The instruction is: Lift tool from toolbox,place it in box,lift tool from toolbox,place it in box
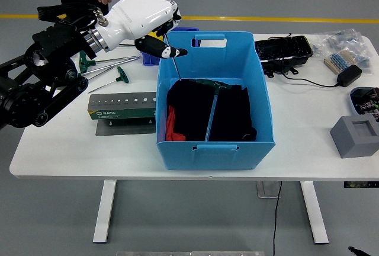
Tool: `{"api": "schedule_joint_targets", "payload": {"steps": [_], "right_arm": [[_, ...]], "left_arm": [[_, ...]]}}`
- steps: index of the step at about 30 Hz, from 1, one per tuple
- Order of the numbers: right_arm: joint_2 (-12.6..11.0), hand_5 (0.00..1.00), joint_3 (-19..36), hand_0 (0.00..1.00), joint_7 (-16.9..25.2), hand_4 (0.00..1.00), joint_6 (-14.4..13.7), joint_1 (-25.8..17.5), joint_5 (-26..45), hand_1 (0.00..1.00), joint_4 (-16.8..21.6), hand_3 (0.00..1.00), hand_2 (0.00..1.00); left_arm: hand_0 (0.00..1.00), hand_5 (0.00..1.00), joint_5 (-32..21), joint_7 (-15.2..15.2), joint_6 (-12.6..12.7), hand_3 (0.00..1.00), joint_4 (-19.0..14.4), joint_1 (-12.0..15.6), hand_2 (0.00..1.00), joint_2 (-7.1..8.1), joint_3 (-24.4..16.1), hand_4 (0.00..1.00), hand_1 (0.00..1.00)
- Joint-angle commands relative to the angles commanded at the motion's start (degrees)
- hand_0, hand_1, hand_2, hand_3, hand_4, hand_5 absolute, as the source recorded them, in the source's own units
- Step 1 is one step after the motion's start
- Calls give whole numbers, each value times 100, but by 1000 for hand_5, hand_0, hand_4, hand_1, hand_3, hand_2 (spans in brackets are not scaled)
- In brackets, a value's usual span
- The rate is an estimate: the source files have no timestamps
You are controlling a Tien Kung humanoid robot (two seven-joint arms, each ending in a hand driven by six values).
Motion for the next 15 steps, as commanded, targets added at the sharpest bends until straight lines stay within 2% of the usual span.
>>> {"api": "schedule_joint_targets", "payload": {"steps": [3, 4, 9, 10, 15], "right_arm": [[-1, 650, -2, 619, -3, 778, -3, 14, 0, 601, 2, 543, 672], [-4, 650, -7, 619, -3, 778, -4, 22, 4, 602, 3, 544, 672], [-21, 650, -33, 619, 0, 778, -5, 64, 34, 602, 8, 544, 672], [-25, 649, -41, 621, 1, 778, -5, 75, 43, 602, 10, 545, 672], [-40, 649, -56, 621, 15, 778, -26, 98, 101, 602, 12, 545, 672]], "left_arm": [[112, 423, -132, 70, -132, 34, 121, -56, 47, -256, 235, 845, 13], [172, 401, -196, 106, -224, 147, 196, -74, 132, -348, 328, 838, 82], [172, 401, -583, 123, -597, 147, 675, -149, 132, -697, 748, 838, 82], [243, 442, -635, 132, -687, 267, 796, -159, 200, -751, 807, 885, 141], [243, 442, -705, 250, -1158, 267, 1041, -157, 200, -845, 909, 885, 141]]}}
